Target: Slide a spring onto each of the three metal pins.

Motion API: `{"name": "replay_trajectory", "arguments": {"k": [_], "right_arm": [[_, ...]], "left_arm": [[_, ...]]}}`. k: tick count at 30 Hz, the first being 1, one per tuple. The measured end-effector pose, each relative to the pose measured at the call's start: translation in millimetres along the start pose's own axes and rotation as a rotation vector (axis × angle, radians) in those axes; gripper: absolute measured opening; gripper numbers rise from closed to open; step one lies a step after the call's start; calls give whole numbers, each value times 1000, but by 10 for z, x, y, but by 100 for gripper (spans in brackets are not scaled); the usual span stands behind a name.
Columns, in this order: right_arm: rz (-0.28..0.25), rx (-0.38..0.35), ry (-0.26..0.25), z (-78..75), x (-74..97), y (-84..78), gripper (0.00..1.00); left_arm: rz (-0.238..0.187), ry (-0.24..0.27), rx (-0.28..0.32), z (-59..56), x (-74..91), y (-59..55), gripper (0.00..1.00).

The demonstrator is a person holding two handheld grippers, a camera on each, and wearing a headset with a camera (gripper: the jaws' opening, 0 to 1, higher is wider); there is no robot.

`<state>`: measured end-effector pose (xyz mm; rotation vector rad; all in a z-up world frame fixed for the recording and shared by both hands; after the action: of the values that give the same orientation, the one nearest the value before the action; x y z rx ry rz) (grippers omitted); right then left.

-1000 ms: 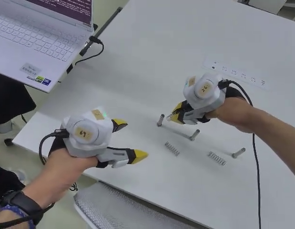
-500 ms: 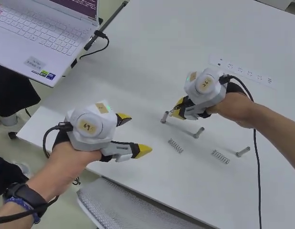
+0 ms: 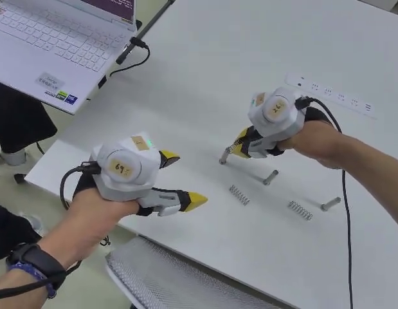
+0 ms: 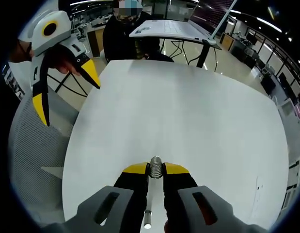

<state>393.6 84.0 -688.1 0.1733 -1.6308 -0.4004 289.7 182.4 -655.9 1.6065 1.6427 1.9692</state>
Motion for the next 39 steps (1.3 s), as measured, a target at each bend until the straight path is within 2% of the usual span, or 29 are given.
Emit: {"name": "replay_trajectory", "arguments": {"k": [25,39], "right_arm": [[37,32,20,-10,-110,62,9],[56,37,37,-2,-242,71,9]], "left_arm": [[2,-2,5,14,5,-14,55],[0,-2,6,31,1,4,55]]}}
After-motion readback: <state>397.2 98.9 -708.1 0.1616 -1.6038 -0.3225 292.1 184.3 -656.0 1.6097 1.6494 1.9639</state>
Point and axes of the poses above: the centre of the closed fingertips' face, and the gripper's own axes: x roughly backward along the fingers, z roughly to its left, y roughly out of its top, the point moved 3 cm from there along x, roughly backward along the fingers, and after that the axes turned 9 degrees about z, right-handed, at the moved point
